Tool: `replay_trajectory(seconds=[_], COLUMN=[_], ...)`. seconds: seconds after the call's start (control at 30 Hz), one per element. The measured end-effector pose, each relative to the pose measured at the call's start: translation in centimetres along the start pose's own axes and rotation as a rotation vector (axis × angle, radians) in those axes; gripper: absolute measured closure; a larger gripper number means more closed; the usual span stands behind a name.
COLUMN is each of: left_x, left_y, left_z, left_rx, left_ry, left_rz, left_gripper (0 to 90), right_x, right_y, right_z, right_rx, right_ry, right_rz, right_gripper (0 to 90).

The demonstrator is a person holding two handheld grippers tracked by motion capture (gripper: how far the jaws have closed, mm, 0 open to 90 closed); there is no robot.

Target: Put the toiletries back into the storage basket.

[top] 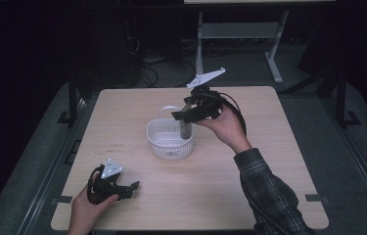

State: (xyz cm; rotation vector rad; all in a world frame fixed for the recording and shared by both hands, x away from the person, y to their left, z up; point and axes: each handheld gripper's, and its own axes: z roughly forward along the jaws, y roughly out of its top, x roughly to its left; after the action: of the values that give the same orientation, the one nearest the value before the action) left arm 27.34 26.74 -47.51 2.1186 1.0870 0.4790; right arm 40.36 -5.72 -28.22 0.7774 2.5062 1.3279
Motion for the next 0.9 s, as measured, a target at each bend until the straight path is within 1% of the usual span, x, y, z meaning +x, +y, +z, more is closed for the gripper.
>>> replay_trajectory(seconds=[0.27,0.47,0.8,0.9], left_x=[0.0,0.0,0.0,0.0], left_y=[0.0,0.0,0.0,0.0], left_z=[0.0,0.0,0.0,0.0], left_rx=[0.001,0.001,0.001,0.001], left_ry=[-0.001,-0.001,-0.003,-0.002], left_rz=[-0.001,-0.001,-0.001,0.001], left_gripper=[12.8,12.8,12.8,12.8], right_x=[-0.1,-0.1,-0.3,-0.4], right_y=[-0.5,-1.0,-2.0,-2.3], right_z=[1.2,2.0,3.3,3.6], right_rx=[0.014,0.021,0.042,0.047], right_ry=[0.007,0.011,0.013,0.013], right_rz=[-0.008,-0.003,-0.009,-0.002], right_gripper=[29.8,29.8,29.8,29.8])
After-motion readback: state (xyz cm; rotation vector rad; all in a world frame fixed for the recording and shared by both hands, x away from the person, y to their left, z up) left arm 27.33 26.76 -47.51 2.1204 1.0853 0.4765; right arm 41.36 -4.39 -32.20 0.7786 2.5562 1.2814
